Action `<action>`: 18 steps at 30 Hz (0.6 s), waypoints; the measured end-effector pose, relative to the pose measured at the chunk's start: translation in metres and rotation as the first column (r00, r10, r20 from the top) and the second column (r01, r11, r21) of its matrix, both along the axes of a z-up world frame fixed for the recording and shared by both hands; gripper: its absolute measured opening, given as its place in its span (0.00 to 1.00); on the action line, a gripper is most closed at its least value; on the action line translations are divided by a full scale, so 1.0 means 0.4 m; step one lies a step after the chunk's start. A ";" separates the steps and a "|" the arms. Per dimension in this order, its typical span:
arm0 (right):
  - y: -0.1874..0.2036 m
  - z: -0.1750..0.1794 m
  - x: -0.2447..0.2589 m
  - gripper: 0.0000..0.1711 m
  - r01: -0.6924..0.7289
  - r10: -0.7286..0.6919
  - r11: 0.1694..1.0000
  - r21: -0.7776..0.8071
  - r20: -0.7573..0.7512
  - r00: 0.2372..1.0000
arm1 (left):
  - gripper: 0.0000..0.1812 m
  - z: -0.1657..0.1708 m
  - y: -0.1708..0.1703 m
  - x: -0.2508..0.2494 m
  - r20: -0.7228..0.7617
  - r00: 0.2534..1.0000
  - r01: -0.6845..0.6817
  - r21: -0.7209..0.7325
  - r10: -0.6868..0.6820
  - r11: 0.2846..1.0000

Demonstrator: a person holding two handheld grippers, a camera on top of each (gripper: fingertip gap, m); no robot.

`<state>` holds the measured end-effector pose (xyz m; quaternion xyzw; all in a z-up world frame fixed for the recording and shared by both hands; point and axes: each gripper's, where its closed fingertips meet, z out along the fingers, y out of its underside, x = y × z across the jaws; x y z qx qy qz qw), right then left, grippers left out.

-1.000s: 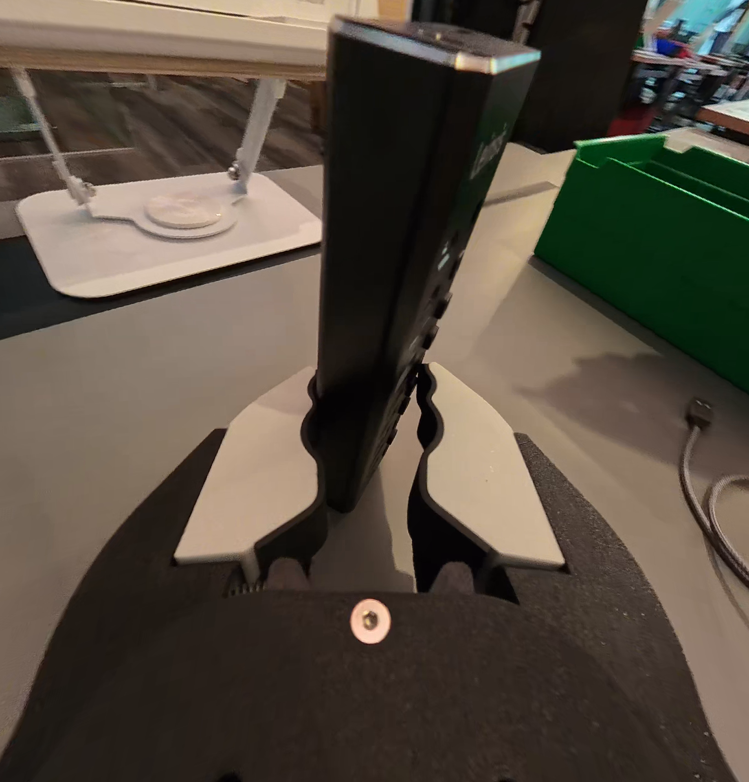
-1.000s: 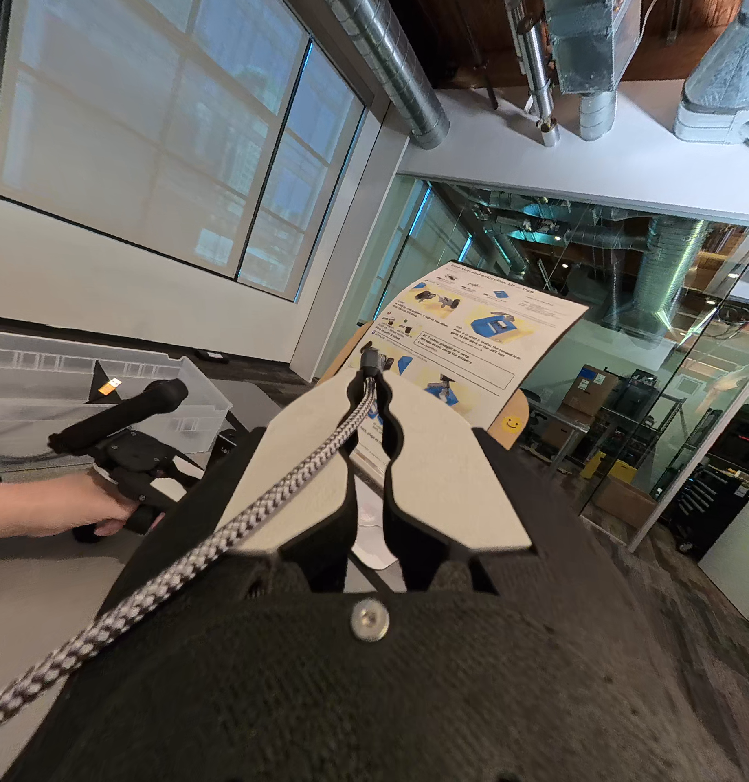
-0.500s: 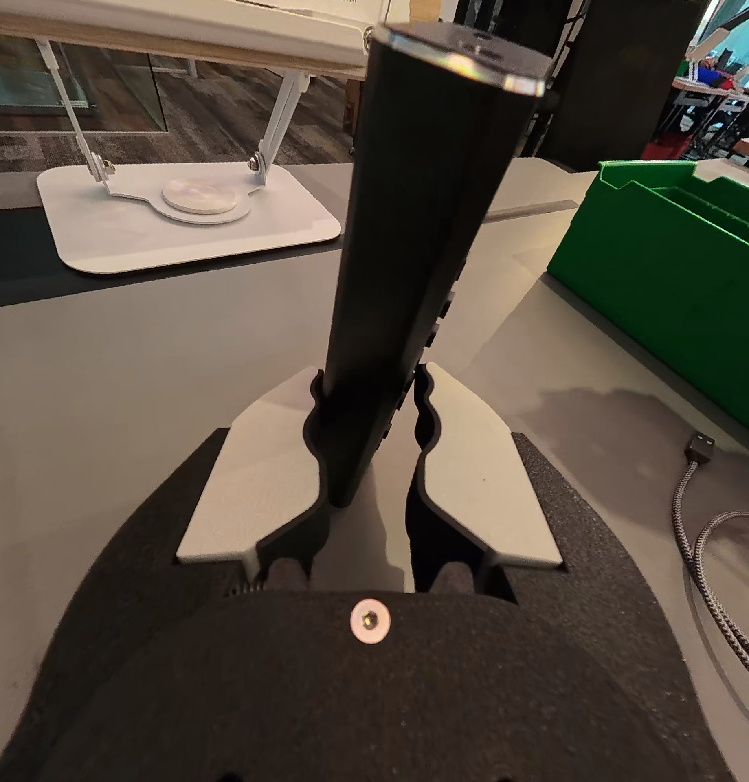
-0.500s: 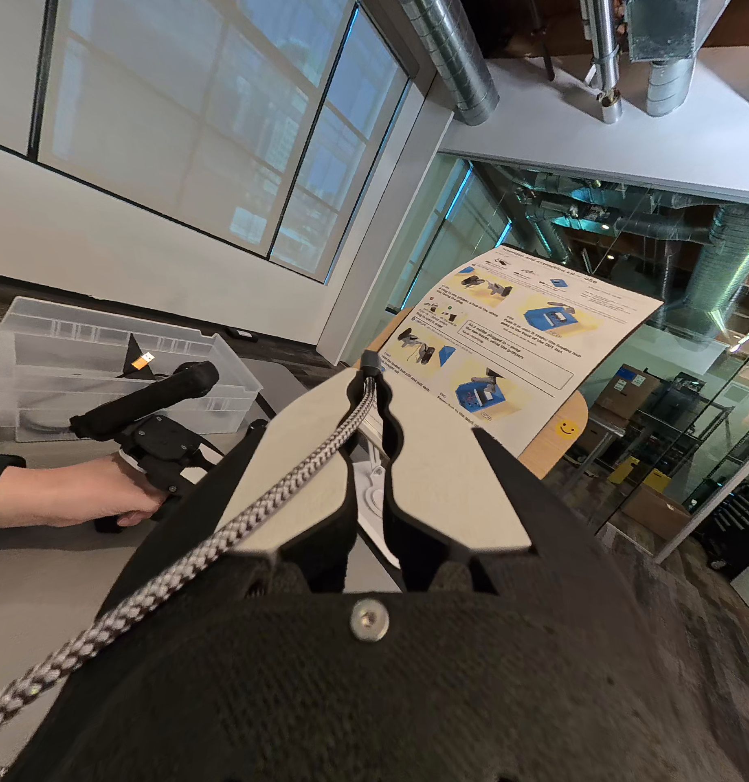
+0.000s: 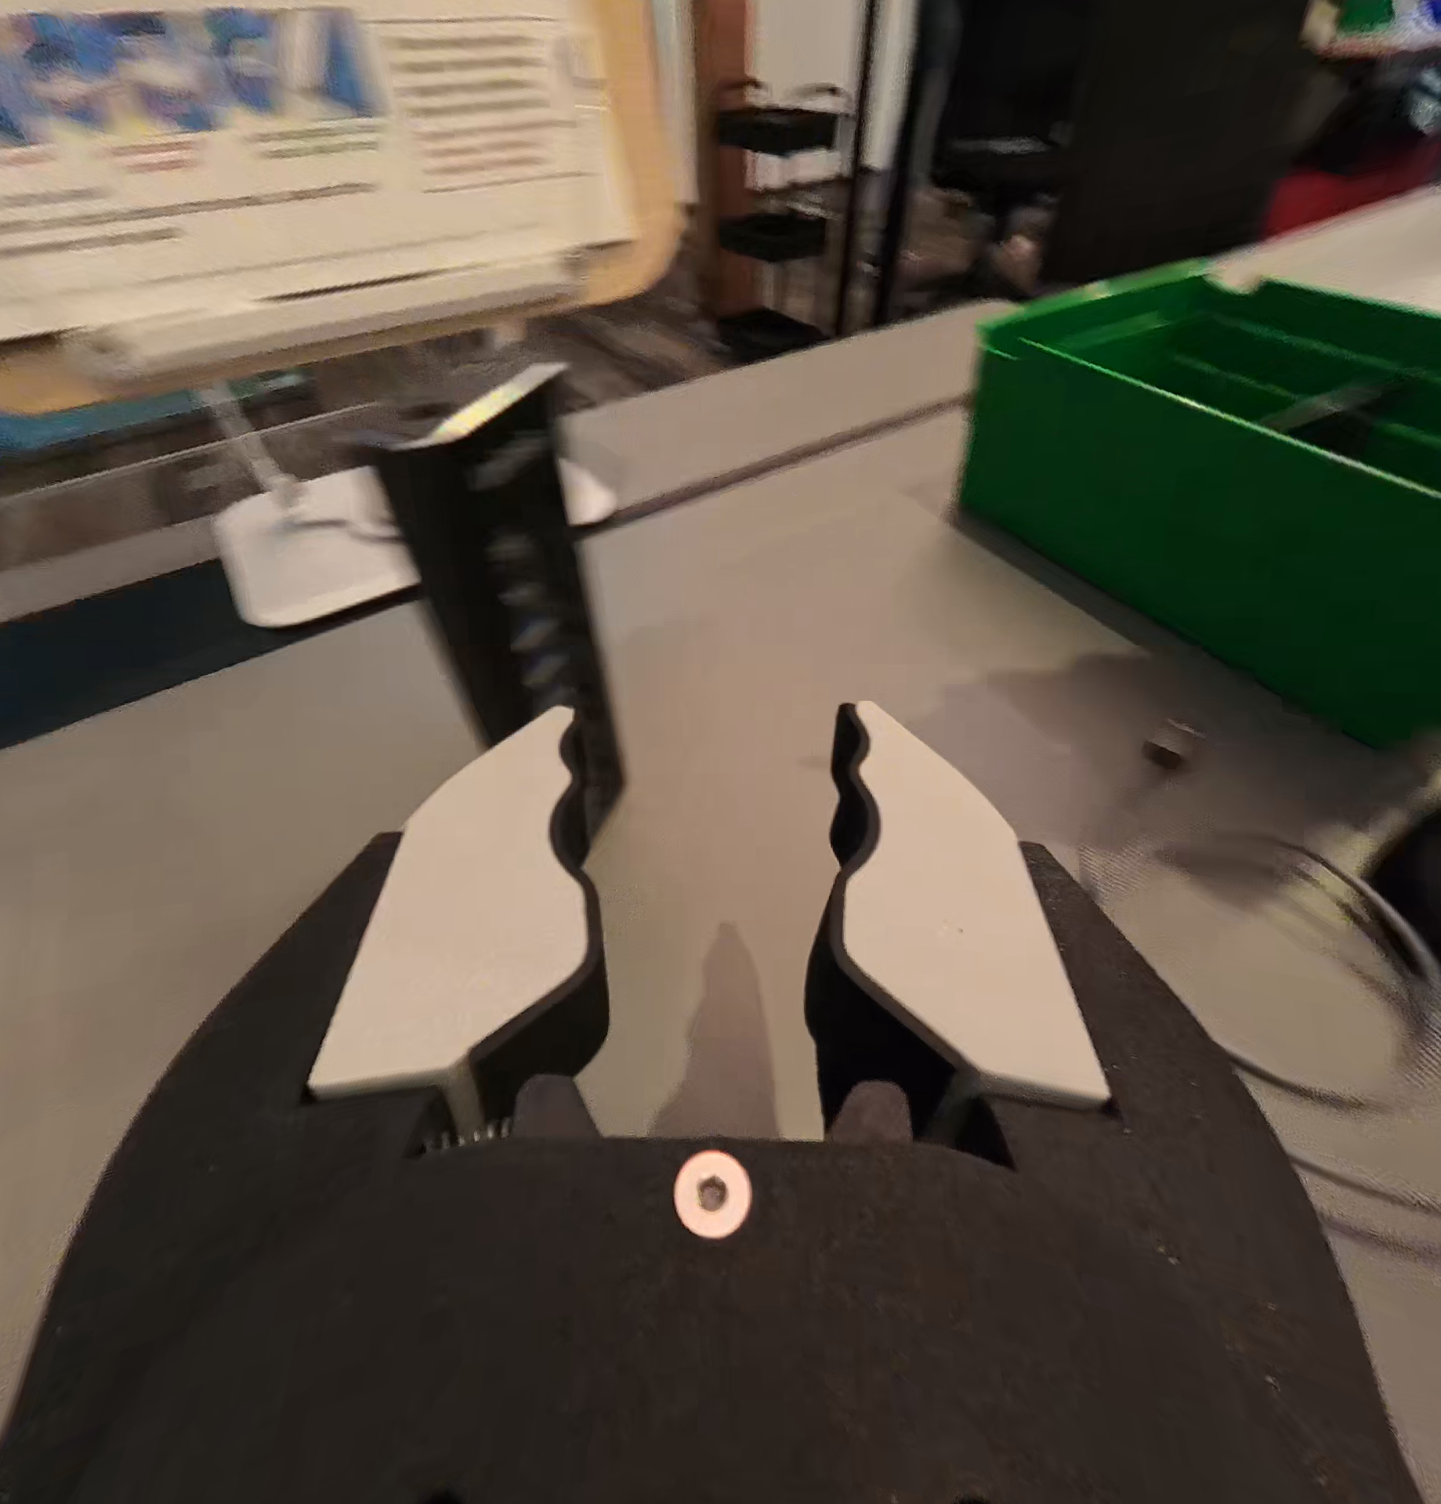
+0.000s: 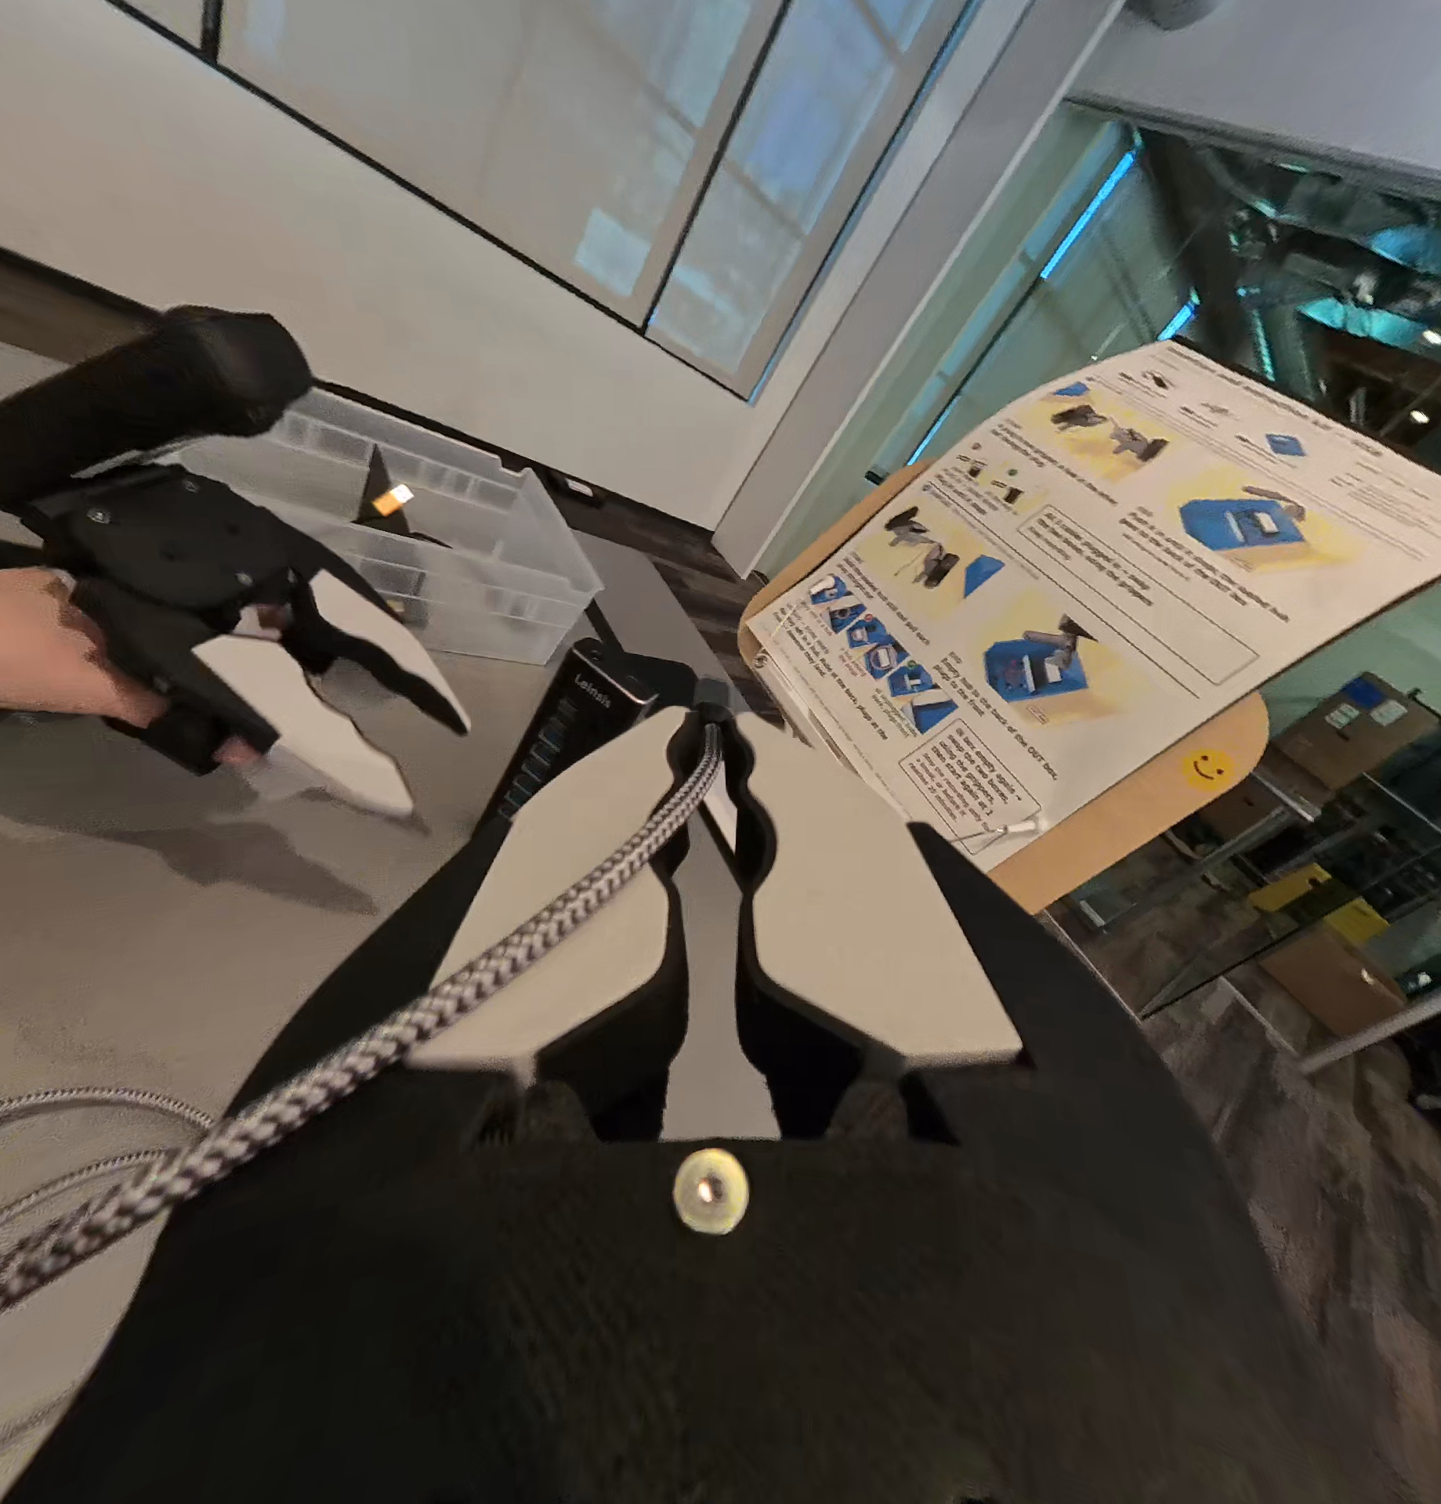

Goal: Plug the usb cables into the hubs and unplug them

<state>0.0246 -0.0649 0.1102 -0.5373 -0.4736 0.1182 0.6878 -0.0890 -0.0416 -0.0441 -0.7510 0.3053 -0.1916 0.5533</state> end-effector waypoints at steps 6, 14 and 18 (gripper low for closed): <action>-0.030 -0.028 0.039 0.03 0.071 -0.071 0.997 -0.040 -0.003 0.997 | 0.27 -0.153 -0.118 0.252 -0.218 0.880 0.344 -0.320 -0.422 0.883; -0.111 -0.191 0.201 0.04 0.399 -0.396 0.911 -0.102 0.044 0.917 | 0.27 -0.255 -0.119 0.371 -0.379 0.754 0.389 -0.400 -0.537 0.830; -0.158 -0.210 0.232 0.04 0.431 -0.434 0.896 -0.110 -0.010 0.901 | 0.24 -0.283 -0.113 0.408 -0.445 0.697 0.386 -0.428 -0.562 0.817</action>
